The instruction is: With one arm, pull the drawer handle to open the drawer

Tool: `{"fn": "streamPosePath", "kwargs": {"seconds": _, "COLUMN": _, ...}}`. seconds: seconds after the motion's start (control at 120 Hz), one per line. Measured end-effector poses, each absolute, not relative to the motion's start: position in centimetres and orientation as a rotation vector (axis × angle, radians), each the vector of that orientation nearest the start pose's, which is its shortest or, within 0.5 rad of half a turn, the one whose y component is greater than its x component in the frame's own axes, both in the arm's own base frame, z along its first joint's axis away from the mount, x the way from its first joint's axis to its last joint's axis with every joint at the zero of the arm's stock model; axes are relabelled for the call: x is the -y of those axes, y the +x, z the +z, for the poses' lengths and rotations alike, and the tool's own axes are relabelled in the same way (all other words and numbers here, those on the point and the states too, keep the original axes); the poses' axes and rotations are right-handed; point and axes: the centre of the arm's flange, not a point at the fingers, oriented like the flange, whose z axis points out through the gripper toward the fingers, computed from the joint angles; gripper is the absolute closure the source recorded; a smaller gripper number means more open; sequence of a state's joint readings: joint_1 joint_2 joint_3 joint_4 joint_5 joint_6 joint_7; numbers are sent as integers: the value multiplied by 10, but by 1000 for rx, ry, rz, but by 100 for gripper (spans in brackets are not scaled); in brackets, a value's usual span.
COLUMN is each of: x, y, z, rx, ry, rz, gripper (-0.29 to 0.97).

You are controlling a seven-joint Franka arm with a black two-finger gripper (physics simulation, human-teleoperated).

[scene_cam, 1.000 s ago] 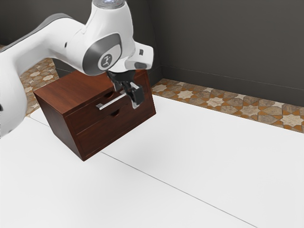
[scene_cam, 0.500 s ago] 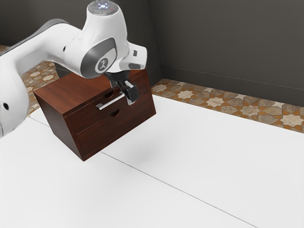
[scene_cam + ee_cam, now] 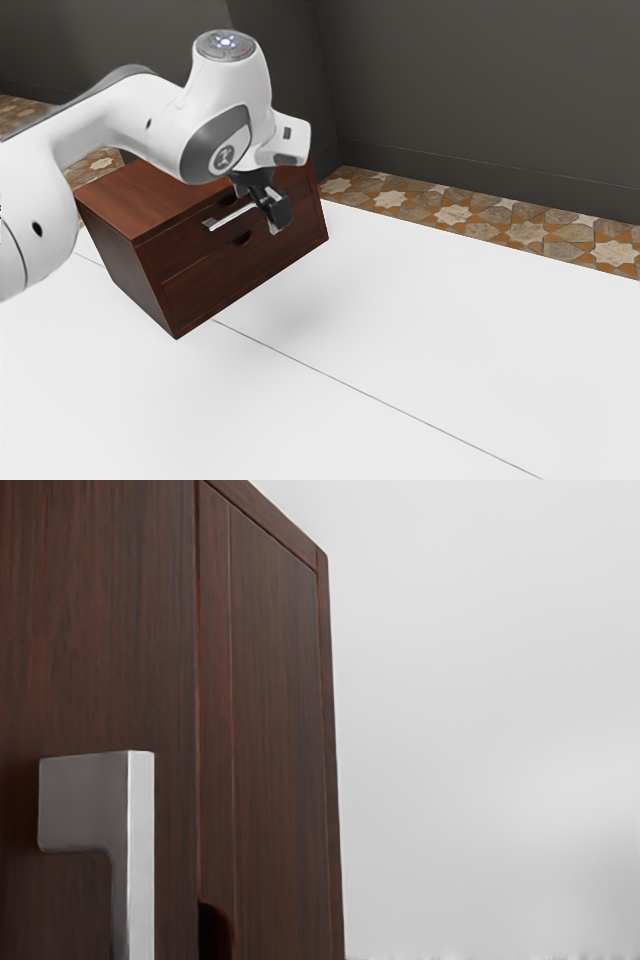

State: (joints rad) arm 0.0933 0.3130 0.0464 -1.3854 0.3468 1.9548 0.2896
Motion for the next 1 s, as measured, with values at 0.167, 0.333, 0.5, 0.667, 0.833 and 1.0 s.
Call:
{"fn": "streamPosePath", "kwargs": {"seconds": 0.167, "x": -115, "y": 670, "z": 559, "rx": -333, "ry": -2716, "rz": -239, "gripper": 2}}
{"fn": "streamPosePath", "kwargs": {"seconds": 0.333, "x": -121, "y": 670, "z": 562, "rx": -321, "ry": -2711, "rz": -247, "gripper": 8}}
{"fn": "streamPosePath", "kwargs": {"seconds": 0.5, "x": -121, "y": 670, "z": 564, "rx": -319, "ry": -2707, "rz": -259, "gripper": 16}}
{"fn": "streamPosePath", "kwargs": {"seconds": 0.667, "x": -124, "y": 670, "z": 565, "rx": -313, "ry": -2704, "rz": -267, "gripper": 22}}
{"fn": "streamPosePath", "kwargs": {"seconds": 0.833, "x": -128, "y": 670, "z": 564, "rx": -304, "ry": -2702, "rz": -270, "gripper": 26}}
{"fn": "streamPosePath", "kwargs": {"seconds": 1.0, "x": -135, "y": 671, "z": 559, "rx": -292, "ry": -2704, "rz": -263, "gripper": 27}}
